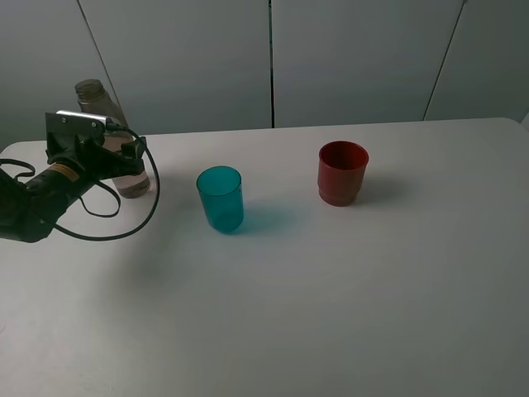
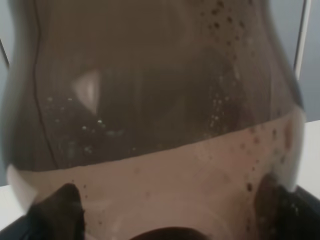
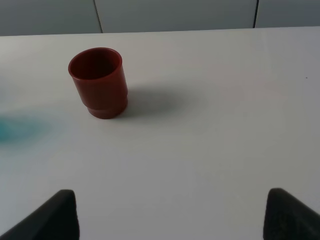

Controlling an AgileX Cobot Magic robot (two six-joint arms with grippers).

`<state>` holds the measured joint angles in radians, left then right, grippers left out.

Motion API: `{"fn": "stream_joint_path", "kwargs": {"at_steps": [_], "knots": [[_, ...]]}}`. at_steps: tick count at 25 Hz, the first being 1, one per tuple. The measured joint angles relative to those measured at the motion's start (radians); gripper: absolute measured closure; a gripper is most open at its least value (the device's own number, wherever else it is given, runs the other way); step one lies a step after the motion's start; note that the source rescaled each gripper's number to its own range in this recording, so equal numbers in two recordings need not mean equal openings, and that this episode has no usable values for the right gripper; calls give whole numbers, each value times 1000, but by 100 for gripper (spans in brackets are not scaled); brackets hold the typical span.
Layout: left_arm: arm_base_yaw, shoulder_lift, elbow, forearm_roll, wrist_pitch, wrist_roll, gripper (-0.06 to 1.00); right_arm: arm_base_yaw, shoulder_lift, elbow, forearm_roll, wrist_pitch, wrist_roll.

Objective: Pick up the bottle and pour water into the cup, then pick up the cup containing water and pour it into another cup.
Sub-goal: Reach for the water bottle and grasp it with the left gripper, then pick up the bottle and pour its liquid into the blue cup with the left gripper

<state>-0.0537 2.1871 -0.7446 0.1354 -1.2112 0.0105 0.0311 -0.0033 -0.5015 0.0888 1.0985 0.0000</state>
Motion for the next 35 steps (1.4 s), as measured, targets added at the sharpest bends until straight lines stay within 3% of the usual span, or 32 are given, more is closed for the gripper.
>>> {"fn": "stream_joint_path", "kwargs": {"at_steps": [5,6,7,8,9,26,35], "knots": [[0,18,-27,0,0,-18,-3,0,0,0,0,0,0],[0,18,-29,0,0,-23,9,0,0,0,0,0,0],[0,18,-31,0,0,-25,30,0,0,0,0,0,0],[0,18,-31,0,0,-25,74,0,0,0,0,0,0],[0,18,-31,2,0,-29,93,0,0,0,0,0,0],[0,18,-31,11,0,-35,93,0,0,0,0,0,-6],[0,-123,-29,155,106,44,94,0,0,0,0,0,-6]]}}
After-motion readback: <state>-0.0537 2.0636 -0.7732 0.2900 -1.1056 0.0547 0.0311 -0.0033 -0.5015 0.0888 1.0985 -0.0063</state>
